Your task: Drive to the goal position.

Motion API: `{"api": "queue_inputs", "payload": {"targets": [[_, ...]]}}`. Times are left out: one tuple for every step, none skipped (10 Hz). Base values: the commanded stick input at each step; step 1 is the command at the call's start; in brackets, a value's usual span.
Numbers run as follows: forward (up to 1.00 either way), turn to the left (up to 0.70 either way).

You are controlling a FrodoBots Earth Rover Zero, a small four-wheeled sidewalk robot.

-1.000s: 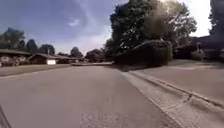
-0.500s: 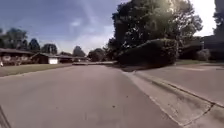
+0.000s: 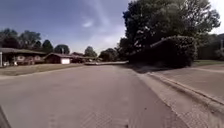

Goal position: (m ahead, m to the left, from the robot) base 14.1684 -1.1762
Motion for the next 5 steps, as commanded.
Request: {"api": "queue_inputs", "payload": {"targets": [[0.70,0.03],[0.70,0.03],[0.70,0.03],[0.70,0.03],[0.70,0.03]]}}
